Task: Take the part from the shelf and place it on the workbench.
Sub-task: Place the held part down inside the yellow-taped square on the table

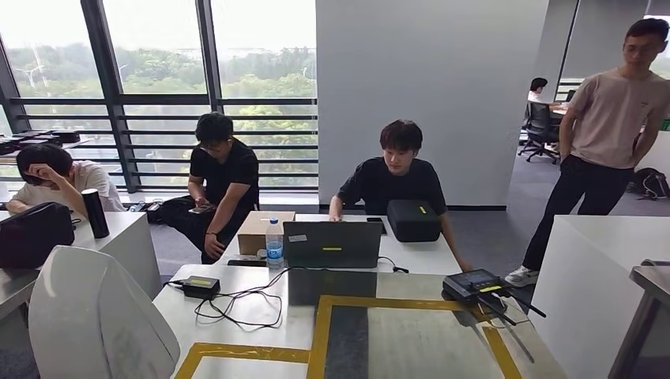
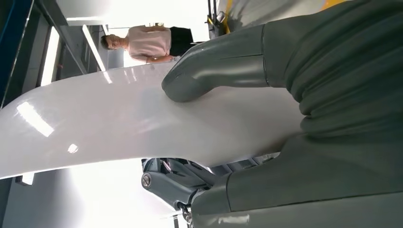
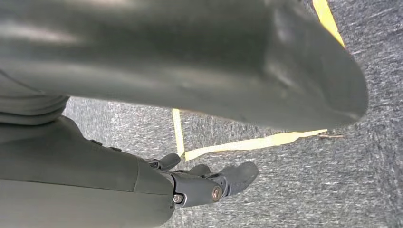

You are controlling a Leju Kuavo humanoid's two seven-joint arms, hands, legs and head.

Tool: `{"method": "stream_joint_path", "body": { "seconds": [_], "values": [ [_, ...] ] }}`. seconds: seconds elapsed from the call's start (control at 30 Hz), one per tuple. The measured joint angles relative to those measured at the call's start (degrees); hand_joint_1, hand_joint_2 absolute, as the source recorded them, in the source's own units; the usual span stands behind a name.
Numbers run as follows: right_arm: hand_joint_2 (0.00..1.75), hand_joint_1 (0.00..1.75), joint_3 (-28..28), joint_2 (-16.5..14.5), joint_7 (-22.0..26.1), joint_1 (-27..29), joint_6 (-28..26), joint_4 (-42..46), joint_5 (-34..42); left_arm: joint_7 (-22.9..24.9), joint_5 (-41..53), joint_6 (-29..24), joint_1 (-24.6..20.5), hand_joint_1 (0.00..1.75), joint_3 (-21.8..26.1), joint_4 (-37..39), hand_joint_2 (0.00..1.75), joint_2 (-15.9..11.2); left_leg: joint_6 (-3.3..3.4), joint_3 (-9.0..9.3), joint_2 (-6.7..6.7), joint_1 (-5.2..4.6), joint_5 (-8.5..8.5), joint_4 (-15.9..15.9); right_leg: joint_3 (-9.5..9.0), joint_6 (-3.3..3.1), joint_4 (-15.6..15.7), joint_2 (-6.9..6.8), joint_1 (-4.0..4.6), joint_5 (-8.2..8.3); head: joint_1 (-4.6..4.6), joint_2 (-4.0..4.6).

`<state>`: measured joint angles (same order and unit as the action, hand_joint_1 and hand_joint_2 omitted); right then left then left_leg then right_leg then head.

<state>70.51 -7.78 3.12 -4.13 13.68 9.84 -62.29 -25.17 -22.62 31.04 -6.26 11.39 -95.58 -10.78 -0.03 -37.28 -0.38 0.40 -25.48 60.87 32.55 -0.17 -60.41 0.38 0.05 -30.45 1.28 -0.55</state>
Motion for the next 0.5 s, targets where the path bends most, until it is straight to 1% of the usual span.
{"method": "stream_joint_path", "body": {
  "seconds": [0.03,0.1,0.17,0.23,0.33,0.43,0.5],
  "values": [
    [0.00,0.00,0.00,-0.01,0.07,-0.03,0.00,0.00,0.00,-0.23,0.79,-0.37,-0.31,1.75,-0.24,0.25,1.75,-0.14,-0.05,0.07,-0.03,-0.06,-0.43,-0.06,-0.07,0.01,0.24,0.00,0.03,0.06,-0.01,0.00],
    [0.00,0.00,0.00,-0.02,0.18,0.08,0.02,0.00,-0.05,-0.88,3.57,-2.04,-1.30,1.75,-0.76,1.21,1.75,-0.65,-0.09,0.39,0.00,-0.09,-0.44,-0.39,-0.21,-0.07,0.39,0.01,0.03,0.21,-0.02,0.00],
    [0.00,0.00,0.00,0.02,0.19,0.18,0.08,0.00,-0.35,-1.85,8.43,-5.25,-3.21,1.75,-1.39,3.15,1.75,-1.54,-0.48,0.66,0.00,-0.07,0.52,-0.79,-0.24,-0.47,0.40,0.00,0.05,0.39,-0.03,0.00],
    [0.00,0.00,-0.02,0.03,0.14,0.18,0.18,0.00,-0.89,-3.38,15.35,-9.56,-6.78,1.75,-2.37,7.04,1.75,-2.87,-0.70,0.74,-0.04,-0.05,0.83,-1.01,-0.21,-0.64,0.39,-0.04,0.06,0.48,-0.04,0.00],
    [0.00,0.00,-0.12,0.03,0.37,0.07,0.47,0.00,-1.75,-5.77,25.57,-16.30,-14.94,1.75,-4.31,16.48,1.75,-4.99,-1.01,0.82,-0.13,-0.03,1.05,-1.22,-0.19,-0.76,0.39,-0.13,0.08,0.54,-0.05,0.00],
    [0.00,0.00,-0.44,0.04,1.00,-0.08,0.68,0.00,-2.45,-7.33,35.15,-24.01,-26.50,1.75,-7.05,30.76,1.75,-6.41,-1.17,0.84,-0.23,-0.01,1.18,-1.30,-0.20,-0.83,0.38,-0.16,0.11,0.58,-0.06,0.00],
    [0.00,0.00,-0.76,0.08,1.25,-0.19,0.65,0.00,-2.67,-7.27,39.79,-28.45,-34.51,1.75,-9.10,41.32,1.75,-6.79,-1.24,0.84,-0.24,-0.01,1.22,-1.31,-0.20,-0.87,0.39,-0.12,0.11,0.60,-0.06,0.00]
  ]
}}
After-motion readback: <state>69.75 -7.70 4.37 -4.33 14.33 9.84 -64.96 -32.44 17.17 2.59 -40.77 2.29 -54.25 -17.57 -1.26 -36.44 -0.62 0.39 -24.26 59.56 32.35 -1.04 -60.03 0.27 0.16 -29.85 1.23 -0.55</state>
